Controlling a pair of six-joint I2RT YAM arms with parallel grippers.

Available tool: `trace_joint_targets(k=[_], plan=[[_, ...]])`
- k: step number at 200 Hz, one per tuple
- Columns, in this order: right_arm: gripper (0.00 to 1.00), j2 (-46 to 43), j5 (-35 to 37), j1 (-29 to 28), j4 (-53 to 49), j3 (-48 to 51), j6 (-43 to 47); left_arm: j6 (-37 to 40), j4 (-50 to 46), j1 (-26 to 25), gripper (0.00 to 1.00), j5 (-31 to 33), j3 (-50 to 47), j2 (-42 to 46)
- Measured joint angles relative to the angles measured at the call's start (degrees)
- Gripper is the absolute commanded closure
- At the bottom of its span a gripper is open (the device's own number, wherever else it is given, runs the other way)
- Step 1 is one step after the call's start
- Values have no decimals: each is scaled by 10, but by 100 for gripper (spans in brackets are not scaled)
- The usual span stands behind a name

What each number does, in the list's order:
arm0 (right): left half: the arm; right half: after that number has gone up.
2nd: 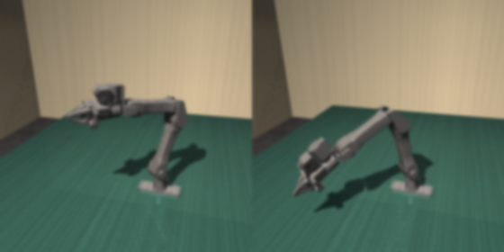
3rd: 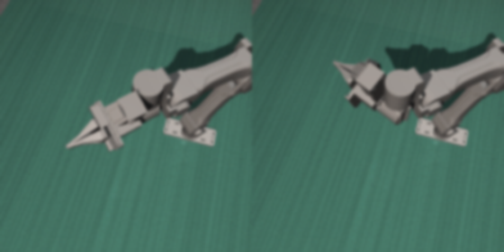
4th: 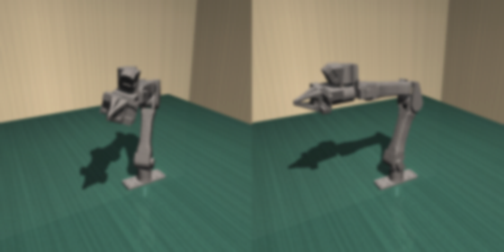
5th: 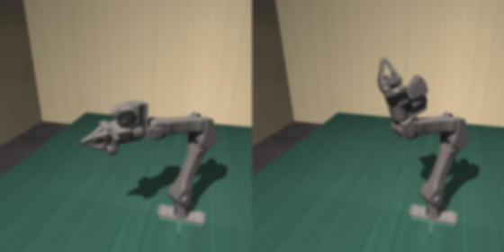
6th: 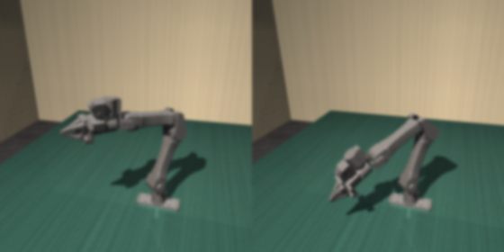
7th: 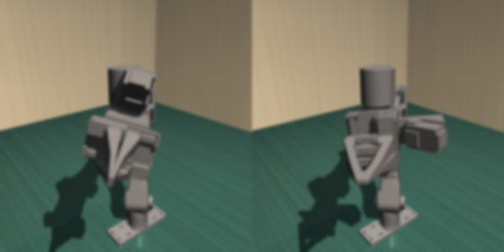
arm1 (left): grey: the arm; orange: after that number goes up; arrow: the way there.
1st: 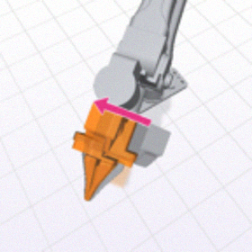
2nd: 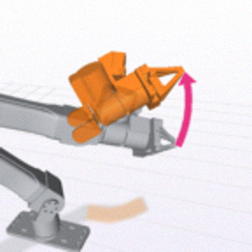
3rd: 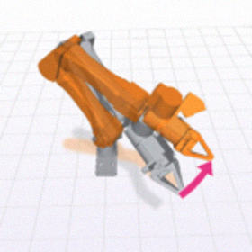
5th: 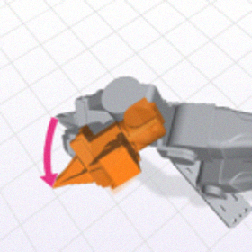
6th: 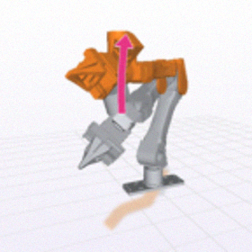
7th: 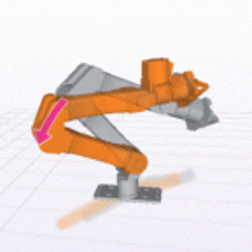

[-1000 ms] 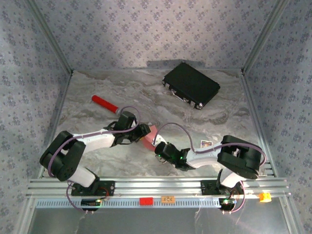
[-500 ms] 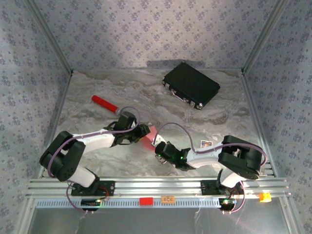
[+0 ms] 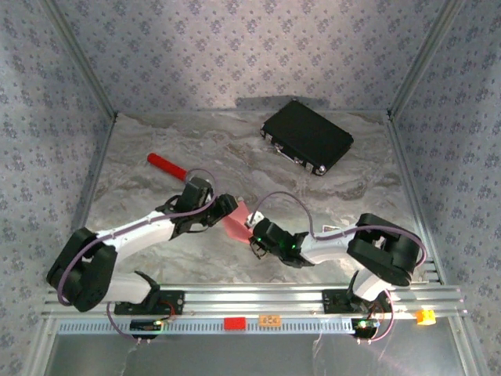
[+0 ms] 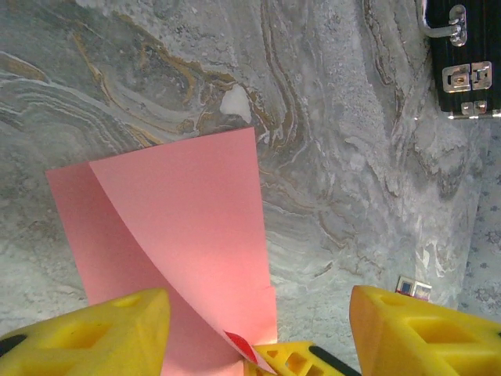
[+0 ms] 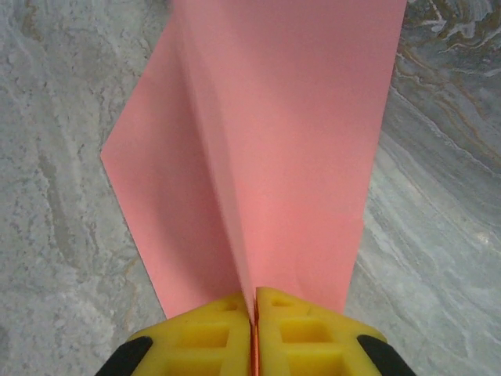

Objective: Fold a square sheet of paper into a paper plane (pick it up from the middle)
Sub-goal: Fourth fold the wing at the center of the table.

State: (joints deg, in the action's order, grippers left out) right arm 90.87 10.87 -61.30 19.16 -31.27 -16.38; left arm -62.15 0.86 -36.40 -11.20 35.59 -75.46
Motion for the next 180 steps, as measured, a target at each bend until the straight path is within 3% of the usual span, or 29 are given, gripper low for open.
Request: trace_joint_targets(k=[84, 105, 148, 180], plan=[[95, 9, -115, 58, 41, 7, -48, 0, -21, 0, 43, 9, -1, 4], [94, 14, -152, 76, 51, 7, -66, 0, -24, 0, 52, 13, -1, 4], [94, 33, -213, 106, 84, 9, -104, -4, -12, 0, 82, 12, -2, 3], [94, 45, -266, 131, 122, 18, -142, -7, 26, 0, 88, -10, -3, -17]])
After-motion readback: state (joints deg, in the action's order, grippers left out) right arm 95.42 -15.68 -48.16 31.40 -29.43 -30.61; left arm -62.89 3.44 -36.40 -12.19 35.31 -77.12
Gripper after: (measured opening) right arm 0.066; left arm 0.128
